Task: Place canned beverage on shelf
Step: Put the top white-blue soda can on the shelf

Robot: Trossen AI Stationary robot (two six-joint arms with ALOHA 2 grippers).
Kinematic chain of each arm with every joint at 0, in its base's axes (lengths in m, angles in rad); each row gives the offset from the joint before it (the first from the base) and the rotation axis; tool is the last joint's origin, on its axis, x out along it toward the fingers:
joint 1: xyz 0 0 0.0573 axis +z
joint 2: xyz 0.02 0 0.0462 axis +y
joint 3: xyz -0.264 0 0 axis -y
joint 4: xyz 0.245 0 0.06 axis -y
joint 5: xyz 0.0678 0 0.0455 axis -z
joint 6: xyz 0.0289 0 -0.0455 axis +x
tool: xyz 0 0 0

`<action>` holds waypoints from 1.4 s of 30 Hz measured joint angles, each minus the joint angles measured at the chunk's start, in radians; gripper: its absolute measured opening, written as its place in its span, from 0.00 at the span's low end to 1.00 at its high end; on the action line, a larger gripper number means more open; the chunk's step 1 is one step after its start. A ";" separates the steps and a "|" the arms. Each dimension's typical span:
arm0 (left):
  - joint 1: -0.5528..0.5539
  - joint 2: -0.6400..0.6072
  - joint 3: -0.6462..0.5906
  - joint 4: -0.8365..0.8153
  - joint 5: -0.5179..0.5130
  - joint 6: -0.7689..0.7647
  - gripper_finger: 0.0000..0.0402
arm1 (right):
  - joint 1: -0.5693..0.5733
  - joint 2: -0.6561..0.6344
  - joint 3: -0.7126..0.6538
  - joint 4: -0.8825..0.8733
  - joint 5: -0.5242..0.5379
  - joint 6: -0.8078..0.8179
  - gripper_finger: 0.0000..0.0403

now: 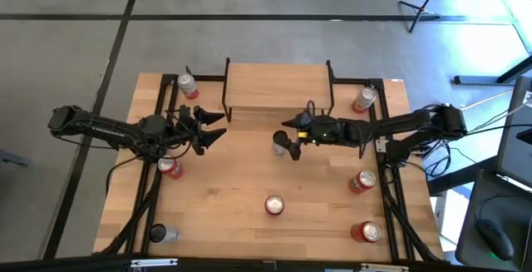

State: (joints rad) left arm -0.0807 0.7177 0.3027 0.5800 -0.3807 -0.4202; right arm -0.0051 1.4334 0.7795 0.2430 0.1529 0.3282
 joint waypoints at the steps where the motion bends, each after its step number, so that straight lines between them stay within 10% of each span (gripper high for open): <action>1: 0.000 0.000 0.000 0.000 0.000 0.000 0.87 | 0.005 0.010 0.000 0.001 -0.004 0.000 0.89; 16: 0.000 0.000 0.000 -0.001 -0.004 -0.024 0.87 | 0.031 0.105 -0.001 0.009 0.092 -0.021 0.87; 27: 0.000 0.000 0.000 -0.004 -0.020 -0.050 0.87 | 0.029 0.075 -0.001 0.016 0.052 -0.021 0.55; 42: 0.000 0.000 0.001 -0.081 -0.022 -0.154 0.87 | -0.184 -0.151 0.526 -0.780 -0.363 -0.360 0.55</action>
State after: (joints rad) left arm -0.0807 0.7181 0.3038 0.4992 -0.4029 -0.5747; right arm -0.1892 1.2826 1.3059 -0.5366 -0.2099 -0.0315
